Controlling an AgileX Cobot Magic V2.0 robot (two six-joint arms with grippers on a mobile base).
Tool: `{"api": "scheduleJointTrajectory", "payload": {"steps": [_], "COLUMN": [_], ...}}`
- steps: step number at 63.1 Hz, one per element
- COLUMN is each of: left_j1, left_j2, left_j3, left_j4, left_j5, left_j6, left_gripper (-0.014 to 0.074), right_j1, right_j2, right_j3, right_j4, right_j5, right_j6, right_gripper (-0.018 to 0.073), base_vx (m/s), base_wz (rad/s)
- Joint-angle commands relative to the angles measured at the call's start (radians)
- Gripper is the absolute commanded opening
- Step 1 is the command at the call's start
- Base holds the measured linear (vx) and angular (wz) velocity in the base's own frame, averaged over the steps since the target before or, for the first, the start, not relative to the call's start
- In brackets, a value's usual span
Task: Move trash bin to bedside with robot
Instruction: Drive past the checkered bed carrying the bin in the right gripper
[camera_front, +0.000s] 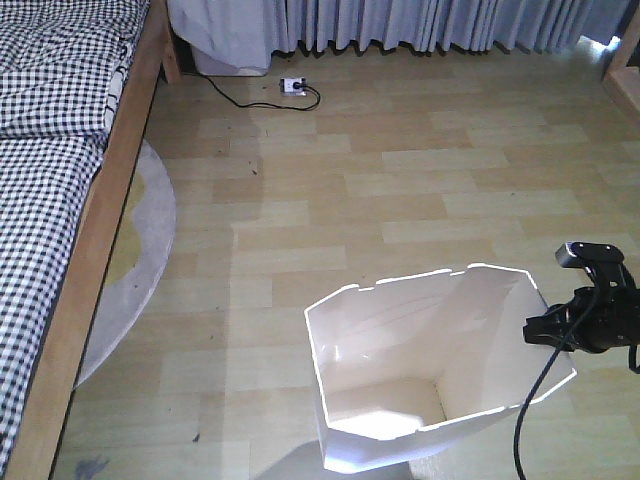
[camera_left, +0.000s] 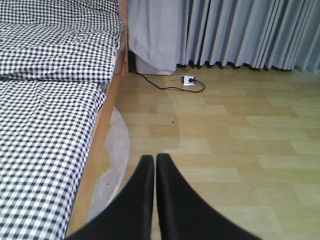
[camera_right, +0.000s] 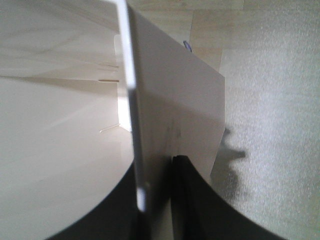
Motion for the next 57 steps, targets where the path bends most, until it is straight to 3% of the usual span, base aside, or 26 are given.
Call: {"api": "scheduleJointTrajectory", "payload": {"steps": [1, 57], "left_j1": [-0.003, -0.003], "left_j2": [-0.014, -0.014], "left_j3": [0.003, 0.003], "left_j4": [-0.002, -0.002], "left_j5": [-0.066, -0.066], "left_j6": [-0.004, -0.004], "left_gripper": [-0.0006, -0.0006], "right_j1": [-0.001, -0.001], "right_j2": [-0.065, -0.065], "right_j3": [-0.017, -0.017], "right_j4": [0.064, 0.064], "right_j5": [0.180, 0.180], "right_j6": [0.020, 0.020], "right_gripper": [-0.0005, -0.0005], "base_vx": [0.31, 0.29], "base_wz": [0.02, 0.01]}}
